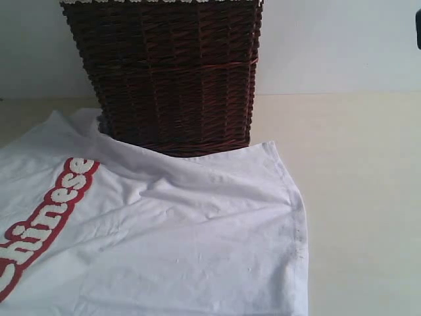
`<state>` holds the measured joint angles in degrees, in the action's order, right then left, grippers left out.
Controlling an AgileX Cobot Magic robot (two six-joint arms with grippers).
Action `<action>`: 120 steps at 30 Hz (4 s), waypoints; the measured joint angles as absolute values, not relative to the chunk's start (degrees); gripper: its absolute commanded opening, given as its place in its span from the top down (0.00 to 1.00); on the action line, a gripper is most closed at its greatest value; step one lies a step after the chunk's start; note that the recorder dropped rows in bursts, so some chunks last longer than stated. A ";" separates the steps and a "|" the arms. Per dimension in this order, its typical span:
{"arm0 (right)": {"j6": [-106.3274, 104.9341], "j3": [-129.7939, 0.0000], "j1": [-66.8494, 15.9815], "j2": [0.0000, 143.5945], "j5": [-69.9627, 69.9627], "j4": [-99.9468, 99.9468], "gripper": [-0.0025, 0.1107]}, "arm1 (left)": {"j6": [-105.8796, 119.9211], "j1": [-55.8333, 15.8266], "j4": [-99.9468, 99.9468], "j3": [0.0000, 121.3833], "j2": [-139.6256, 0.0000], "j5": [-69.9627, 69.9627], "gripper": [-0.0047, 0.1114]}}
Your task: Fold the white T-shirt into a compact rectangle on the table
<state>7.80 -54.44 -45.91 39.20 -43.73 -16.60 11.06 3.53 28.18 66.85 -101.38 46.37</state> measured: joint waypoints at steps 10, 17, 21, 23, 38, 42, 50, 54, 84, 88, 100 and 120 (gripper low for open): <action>8.57 -54.44 -45.91 40.77 -45.27 -17.65 0.98 | 63.37 2.44 17.49 76.65 -112.23 62.74 0.80; 8.81 -54.44 -45.91 40.77 -46.52 -17.65 0.98 | 67.08 2.65 26.62 76.97 -112.89 48.60 0.06; 8.81 -54.44 -45.91 40.77 -46.89 -17.65 0.98 | 69.57 3.81 29.84 77.02 -114.16 44.03 0.07; 8.91 -54.44 -45.91 40.77 -46.89 -17.65 0.98 | 71.25 4.34 31.05 77.02 -115.00 42.70 0.07; 9.02 -54.44 -45.91 40.77 -47.23 -17.65 0.98 | 105.20 13.03 13.94 77.11 -118.76 44.88 0.07; 9.02 -54.44 -45.91 40.77 -47.23 -17.65 0.98 | 108.19 13.36 11.31 77.11 -119.17 44.50 0.07; 9.22 -52.77 -45.91 40.77 -47.24 -18.36 0.98 | 109.24 13.36 9.27 77.50 -121.82 46.12 0.07; 9.22 -52.55 -45.91 40.77 -47.24 -18.97 0.96 | 109.00 14.39 8.93 77.50 -121.82 46.12 0.07; 4.56 -52.55 -45.91 60.40 -51.21 -16.41 0.29 | 109.00 15.15 9.04 77.50 -121.82 45.91 0.07; 5.67 -52.55 -45.91 60.53 -51.21 -15.55 0.29 | 109.00 15.15 9.04 77.50 -121.82 45.91 0.07; 5.25 -52.55 -45.91 62.32 -50.63 -11.85 0.12 | 109.00 15.15 9.16 77.50 -121.82 45.91 0.07; -17.79 -53.93 -41.14 83.20 -60.07 -12.48 0.05 | 109.00 15.15 9.16 77.50 -121.82 45.91 0.07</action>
<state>-17.79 -53.93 -41.14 83.20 -60.07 -12.48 109.00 15.15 9.16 77.50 -121.82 45.91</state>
